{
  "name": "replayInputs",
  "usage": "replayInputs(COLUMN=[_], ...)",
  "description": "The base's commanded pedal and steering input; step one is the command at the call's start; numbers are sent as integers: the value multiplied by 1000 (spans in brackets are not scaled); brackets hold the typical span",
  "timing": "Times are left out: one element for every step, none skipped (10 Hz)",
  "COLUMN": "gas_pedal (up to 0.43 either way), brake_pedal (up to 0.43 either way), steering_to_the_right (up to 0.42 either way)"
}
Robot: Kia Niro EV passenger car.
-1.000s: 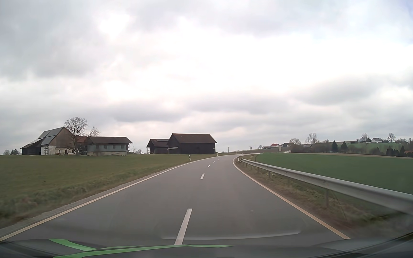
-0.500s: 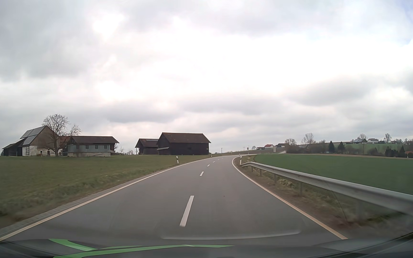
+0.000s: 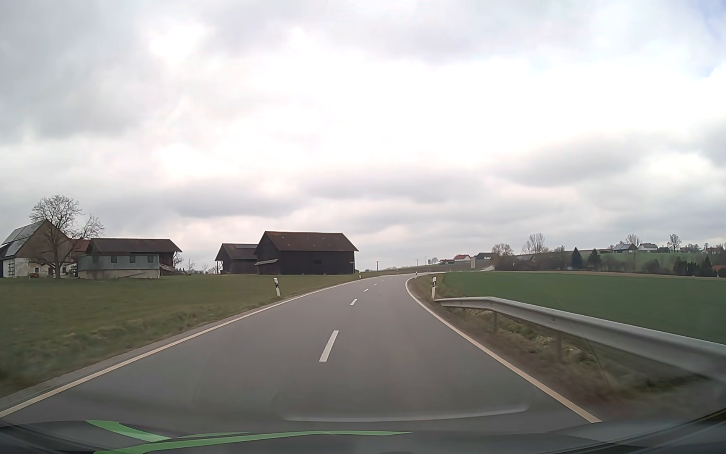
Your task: Follow the waypoints while adhering to traffic rules and regulations
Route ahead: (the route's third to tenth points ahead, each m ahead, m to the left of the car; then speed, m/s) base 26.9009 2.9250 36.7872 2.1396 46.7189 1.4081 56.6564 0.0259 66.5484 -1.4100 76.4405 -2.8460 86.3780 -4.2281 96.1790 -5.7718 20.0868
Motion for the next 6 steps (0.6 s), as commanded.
replayInputs(gas_pedal=[228, 228, 228, 228, 240, 240], brake_pedal=[0, 0, 0, 0, 0, 0], steering_to_the_right=[14, 14, 13, 14, 14, 14])
